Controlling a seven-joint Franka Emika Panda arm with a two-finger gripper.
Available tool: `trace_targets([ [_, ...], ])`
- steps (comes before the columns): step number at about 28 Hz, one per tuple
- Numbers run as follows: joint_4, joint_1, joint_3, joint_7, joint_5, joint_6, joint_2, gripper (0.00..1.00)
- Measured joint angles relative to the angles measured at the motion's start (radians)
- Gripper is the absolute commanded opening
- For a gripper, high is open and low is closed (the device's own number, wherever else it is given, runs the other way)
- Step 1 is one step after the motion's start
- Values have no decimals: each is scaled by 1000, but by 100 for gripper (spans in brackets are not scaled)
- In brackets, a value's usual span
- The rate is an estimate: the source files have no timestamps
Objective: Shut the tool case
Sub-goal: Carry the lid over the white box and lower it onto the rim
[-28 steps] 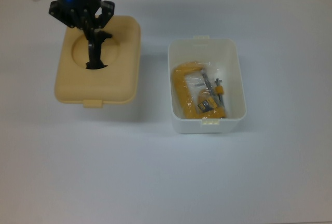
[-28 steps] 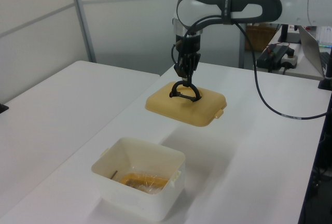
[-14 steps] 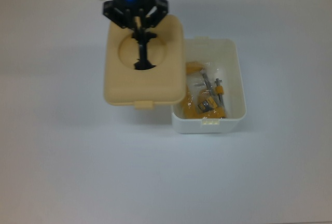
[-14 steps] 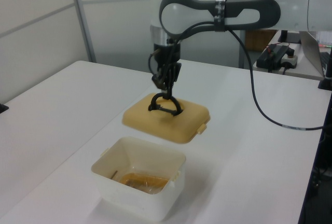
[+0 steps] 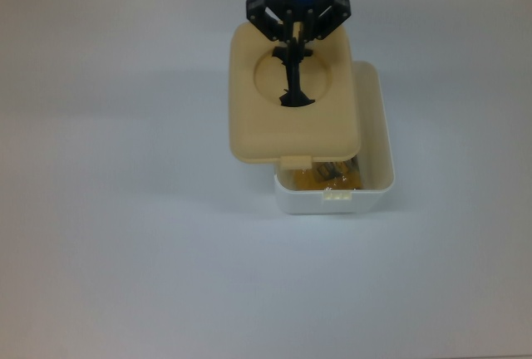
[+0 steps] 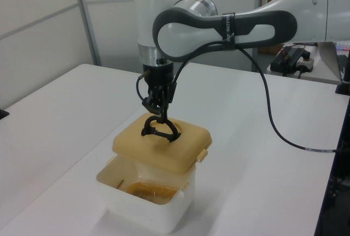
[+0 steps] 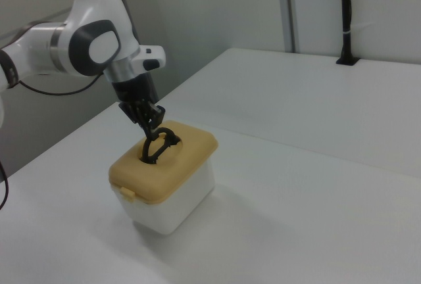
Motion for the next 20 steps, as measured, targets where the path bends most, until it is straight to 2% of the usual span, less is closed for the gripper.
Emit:
trace_targets([
  [10, 9, 78, 0, 68, -51, 0, 30, 0],
  [20, 66, 84, -1, 98, -52, 50, 98, 0],
])
